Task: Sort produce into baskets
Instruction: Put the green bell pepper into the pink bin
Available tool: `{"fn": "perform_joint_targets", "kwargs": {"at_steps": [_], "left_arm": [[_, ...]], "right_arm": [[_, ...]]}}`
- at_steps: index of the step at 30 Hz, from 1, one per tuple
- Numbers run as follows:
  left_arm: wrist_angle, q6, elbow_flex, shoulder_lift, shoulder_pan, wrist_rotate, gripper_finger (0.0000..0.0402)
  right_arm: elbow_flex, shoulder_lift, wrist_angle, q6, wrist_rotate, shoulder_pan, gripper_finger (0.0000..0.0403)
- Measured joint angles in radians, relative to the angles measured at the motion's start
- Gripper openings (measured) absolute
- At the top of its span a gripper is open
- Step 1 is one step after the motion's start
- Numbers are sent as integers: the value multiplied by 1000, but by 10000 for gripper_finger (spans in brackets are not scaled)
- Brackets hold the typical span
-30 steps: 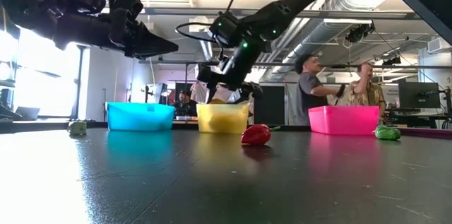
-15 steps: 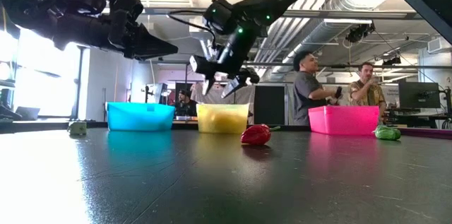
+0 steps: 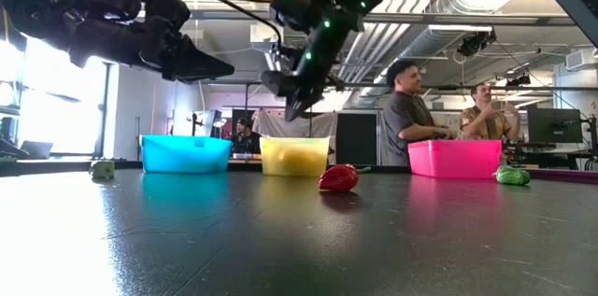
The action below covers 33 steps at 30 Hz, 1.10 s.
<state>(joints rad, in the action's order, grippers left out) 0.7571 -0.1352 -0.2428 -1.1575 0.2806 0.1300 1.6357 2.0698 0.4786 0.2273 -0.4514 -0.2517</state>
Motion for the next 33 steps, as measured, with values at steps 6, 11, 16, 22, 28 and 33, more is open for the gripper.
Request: {"fn": "perform_joint_targets", "kwargs": {"at_steps": [6, 11, 16, 22, 28, 33], "left_arm": [[-10, 1, 0, 0, 0, 9, 1], [-13, 1, 0, 0, 0, 10, 1], [-23, -2, 0, 0, 0, 14, 1], [-39, -7, 0, 0, 0, 18, 1], [-43, -4, 0, 0, -2, 21, 0], [-43, 1, 0, 0, -2, 21, 0]], "right_arm": [[-246, -80, -278, 4, 19, 40, 1], [-440, -240, -366, 27, 32, 112, 0], [-599, -403, -381, 45, 36, 223, 0], [-739, -512, -357, 90, 50, 377, 0], [-768, -584, 6, 436, -24, 463, 6], [-767, -626, 361, 717, -96, 466, 54]]}}
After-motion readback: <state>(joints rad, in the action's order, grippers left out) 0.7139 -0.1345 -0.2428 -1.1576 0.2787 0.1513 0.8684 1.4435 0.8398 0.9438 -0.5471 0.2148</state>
